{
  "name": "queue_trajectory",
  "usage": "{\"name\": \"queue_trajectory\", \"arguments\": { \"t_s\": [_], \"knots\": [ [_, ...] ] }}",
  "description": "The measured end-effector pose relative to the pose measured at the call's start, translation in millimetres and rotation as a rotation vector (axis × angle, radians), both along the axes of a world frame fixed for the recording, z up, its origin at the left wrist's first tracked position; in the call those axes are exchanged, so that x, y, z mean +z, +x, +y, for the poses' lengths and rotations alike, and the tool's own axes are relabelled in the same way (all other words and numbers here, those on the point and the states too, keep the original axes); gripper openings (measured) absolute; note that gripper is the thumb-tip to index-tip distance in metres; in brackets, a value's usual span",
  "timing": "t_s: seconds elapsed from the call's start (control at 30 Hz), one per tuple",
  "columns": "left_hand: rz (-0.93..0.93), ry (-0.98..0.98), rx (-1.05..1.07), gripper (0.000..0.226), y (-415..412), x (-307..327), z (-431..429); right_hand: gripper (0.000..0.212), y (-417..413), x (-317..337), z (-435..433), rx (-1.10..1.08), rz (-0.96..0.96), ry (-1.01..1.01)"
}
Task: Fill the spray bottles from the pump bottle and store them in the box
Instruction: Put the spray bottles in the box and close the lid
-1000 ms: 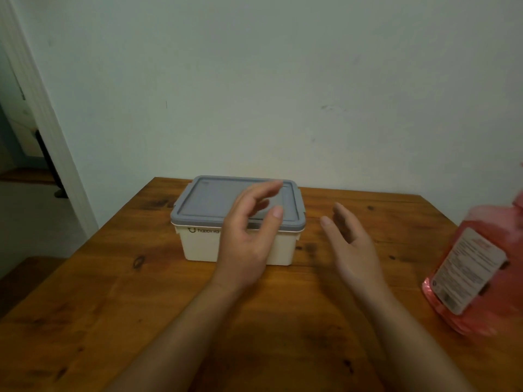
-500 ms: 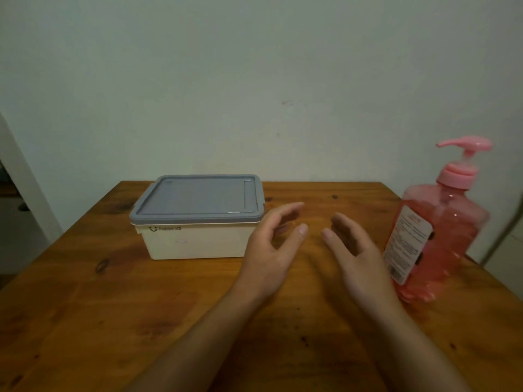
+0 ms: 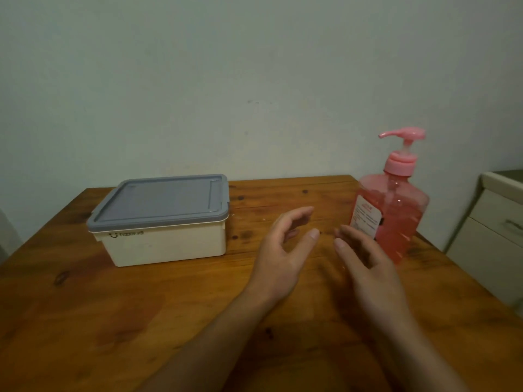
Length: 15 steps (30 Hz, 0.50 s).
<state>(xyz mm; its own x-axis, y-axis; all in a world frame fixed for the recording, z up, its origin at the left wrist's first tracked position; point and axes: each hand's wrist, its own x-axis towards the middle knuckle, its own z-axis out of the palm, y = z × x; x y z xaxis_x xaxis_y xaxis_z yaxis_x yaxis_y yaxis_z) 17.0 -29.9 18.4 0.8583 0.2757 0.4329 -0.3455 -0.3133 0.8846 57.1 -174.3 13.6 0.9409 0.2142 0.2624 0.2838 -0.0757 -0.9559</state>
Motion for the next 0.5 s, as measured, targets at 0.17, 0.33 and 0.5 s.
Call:
{"name": "queue_trajectory", "arguments": {
  "t_s": [0.17,0.33,0.5],
  "knots": [
    [-0.015,-0.009,-0.018,0.039,10.7,-2.3,-19.6,0.029,-1.4,-2.9,-16.6,-0.01,0.033,0.027],
    [0.001,-0.019,-0.036,0.039,19.5,-6.0,-33.8,0.014,-3.0,-5.6,-35.5,-0.097,0.029,0.038],
    [0.026,-0.017,-0.039,0.039,22.6,-8.8,-40.3,0.025,3.0,-3.9,-48.2,-0.219,-0.004,0.064]
  ]
}}
